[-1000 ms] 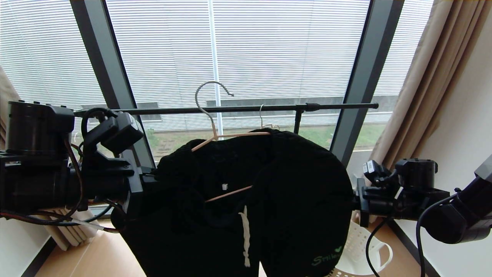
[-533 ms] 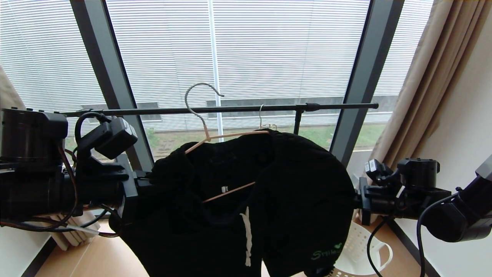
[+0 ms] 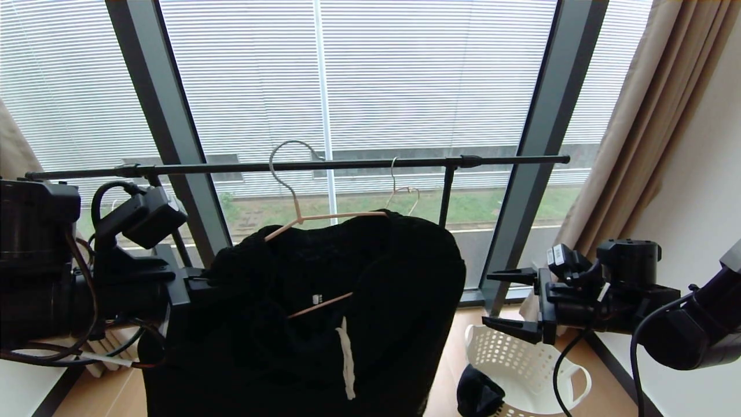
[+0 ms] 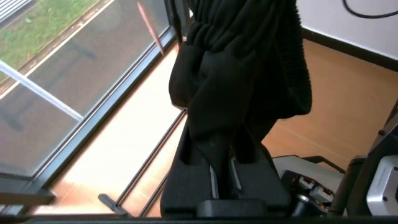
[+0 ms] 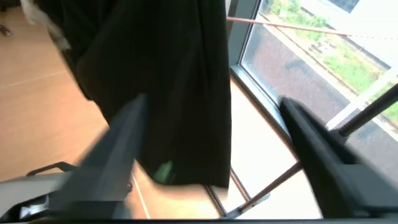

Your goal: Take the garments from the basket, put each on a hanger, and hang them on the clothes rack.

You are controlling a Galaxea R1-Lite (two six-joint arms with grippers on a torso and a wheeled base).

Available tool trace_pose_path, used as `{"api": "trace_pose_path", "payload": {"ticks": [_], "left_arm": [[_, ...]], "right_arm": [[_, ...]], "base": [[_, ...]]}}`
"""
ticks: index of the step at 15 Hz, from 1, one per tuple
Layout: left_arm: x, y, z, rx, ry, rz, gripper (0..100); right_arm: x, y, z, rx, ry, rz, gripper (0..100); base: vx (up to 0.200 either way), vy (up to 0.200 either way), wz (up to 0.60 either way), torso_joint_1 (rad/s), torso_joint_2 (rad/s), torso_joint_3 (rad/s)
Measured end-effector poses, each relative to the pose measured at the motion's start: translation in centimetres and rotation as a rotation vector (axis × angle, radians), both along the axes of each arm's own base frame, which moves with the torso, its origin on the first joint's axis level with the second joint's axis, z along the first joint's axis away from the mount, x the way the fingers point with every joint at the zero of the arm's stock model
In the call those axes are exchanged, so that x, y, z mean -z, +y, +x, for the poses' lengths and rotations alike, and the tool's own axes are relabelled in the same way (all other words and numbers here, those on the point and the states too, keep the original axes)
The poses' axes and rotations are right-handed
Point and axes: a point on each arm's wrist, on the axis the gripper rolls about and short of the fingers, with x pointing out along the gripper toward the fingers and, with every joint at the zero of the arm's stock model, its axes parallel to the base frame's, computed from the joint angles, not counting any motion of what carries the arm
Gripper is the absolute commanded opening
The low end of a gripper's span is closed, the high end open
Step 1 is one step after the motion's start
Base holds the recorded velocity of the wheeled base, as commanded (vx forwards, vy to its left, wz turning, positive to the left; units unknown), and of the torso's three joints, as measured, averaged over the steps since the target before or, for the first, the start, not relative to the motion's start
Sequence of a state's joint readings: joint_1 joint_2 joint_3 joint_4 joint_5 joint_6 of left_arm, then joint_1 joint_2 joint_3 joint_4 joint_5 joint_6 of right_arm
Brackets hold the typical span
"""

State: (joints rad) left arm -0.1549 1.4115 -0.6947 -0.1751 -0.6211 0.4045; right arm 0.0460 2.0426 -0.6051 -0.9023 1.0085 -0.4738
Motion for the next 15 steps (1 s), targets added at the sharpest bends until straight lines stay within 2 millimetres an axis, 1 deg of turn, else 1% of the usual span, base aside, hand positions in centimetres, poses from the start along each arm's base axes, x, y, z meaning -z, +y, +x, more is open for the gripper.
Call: {"api": "trace_pose_path", "payload": {"ticks": [2,6,8,10,14,15], "left_arm": [[0.9,1.8,-0.4,-0.081,0.016,0.002,0],[1.5,3.9,-0.7,-0.186,-0.018,-0.001,0],[1.7,4.2,-0.9,-0.204,-0.011,0.001,0],[2.1,4.2,-1.0,-0.207,-0.001,0.008,0],[2.5,3.8,-1.1,-0.210,0.014,0.029,0],[2.6,3.5,-0.9,-0.238,0.018,0.059,0]], "right_arm": [[-0.9,0.2,-0.1,0.081,-0.029,-0.047,100],[-3.0,2.0,-0.6,0.171,-0.015,-0.044,100],[-4.2,2.9,-1.0,0.215,-0.015,-0.030,100],[-4.9,3.2,-1.3,0.217,-0.035,-0.025,100],[-5.4,3.3,-1.5,0.216,-0.050,-0.022,100],[-5.4,3.3,-1.5,0.216,-0.051,-0.022,100]], "base": [[0.000,0.000,0.00,0.000,0.00,0.000],[0.000,0.000,0.00,0.000,0.00,0.000],[0.000,0.000,0.00,0.000,0.00,0.000],[0.000,0.000,0.00,0.000,0.00,0.000],[0.000,0.000,0.00,0.000,0.00,0.000],[0.000,0.000,0.00,0.000,0.00,0.000]]}}
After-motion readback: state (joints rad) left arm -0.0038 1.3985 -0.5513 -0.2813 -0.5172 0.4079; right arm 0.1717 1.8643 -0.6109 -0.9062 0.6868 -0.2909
